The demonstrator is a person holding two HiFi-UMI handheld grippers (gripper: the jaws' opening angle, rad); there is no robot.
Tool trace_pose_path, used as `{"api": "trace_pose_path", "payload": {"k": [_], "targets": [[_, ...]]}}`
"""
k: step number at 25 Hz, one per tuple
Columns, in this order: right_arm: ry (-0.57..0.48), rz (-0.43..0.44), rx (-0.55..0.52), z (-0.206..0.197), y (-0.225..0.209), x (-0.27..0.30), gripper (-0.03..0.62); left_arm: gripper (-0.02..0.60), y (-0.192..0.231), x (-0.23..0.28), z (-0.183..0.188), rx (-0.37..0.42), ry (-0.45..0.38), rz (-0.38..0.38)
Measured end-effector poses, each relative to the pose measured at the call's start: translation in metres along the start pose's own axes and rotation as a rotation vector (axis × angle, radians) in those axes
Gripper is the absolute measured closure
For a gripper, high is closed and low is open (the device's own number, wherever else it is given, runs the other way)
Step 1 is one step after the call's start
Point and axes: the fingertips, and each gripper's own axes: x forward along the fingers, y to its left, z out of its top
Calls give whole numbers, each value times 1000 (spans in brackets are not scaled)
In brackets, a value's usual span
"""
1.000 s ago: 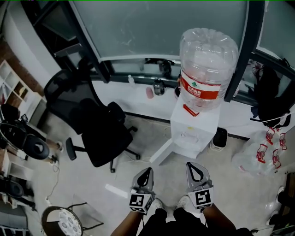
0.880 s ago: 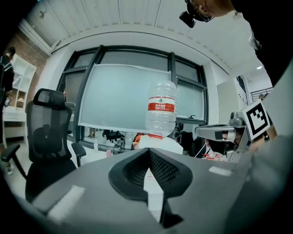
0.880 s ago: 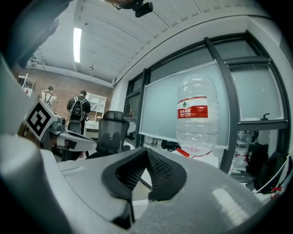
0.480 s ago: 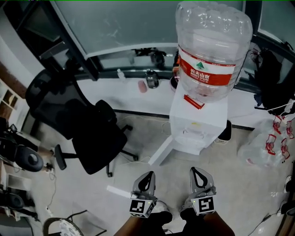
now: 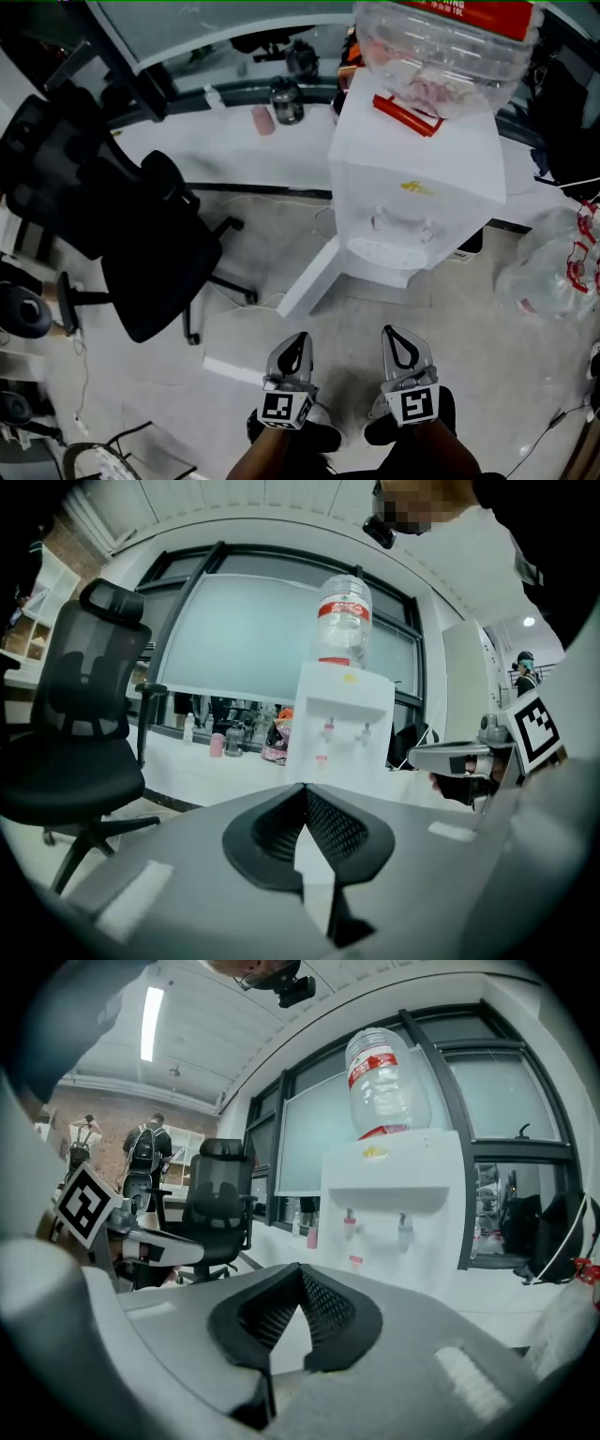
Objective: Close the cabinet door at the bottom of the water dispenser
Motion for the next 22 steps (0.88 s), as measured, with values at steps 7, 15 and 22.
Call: {"api": "trace_pose_path", "payload": {"k": [7,15,22], "targets": [[18,-8,23,-127,4,41,591,563,17,52,-104,-55,-49,-54],[22,-54,86,-228,8,59,591,563,28,85,-175,20,-64,-81],[1,-21,64,-225,18,71,591,563,50,78,-194,23,-69,-57]]}}
